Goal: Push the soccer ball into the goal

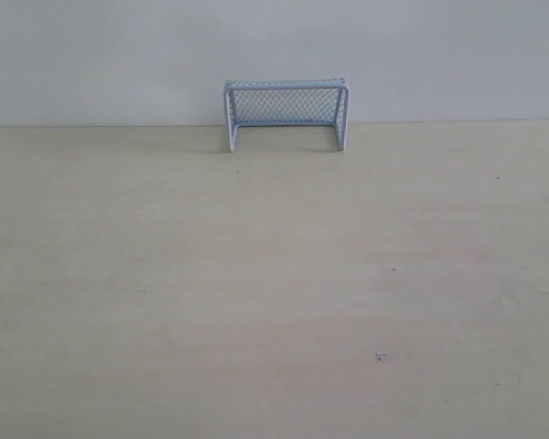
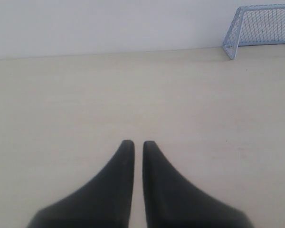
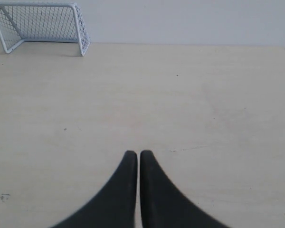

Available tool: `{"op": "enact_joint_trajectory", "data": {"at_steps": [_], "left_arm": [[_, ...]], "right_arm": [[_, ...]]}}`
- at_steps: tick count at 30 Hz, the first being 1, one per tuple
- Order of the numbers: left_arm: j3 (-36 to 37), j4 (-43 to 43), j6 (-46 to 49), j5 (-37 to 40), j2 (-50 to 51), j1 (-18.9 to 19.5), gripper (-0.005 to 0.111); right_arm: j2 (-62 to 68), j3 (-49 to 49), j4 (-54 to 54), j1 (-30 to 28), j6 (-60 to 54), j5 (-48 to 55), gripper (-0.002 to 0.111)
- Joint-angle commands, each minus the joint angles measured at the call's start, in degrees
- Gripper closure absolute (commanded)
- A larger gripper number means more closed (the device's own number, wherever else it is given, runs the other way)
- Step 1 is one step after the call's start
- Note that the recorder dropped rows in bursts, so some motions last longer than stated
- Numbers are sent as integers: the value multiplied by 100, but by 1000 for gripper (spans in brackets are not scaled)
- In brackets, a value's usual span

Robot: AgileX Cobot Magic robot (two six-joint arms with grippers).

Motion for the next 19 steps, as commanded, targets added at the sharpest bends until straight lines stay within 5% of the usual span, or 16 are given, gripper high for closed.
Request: {"op": "enact_joint_trajectory", "data": {"at_steps": [1,19], "left_arm": [[-24,-38,-53,-66,-19,30,100],[-24,-38,-53,-66,-19,30,100]], "right_arm": [[-29,1,16,-11,-1,-52,108],[-29,1,16,-11,-1,-112,108]]}}
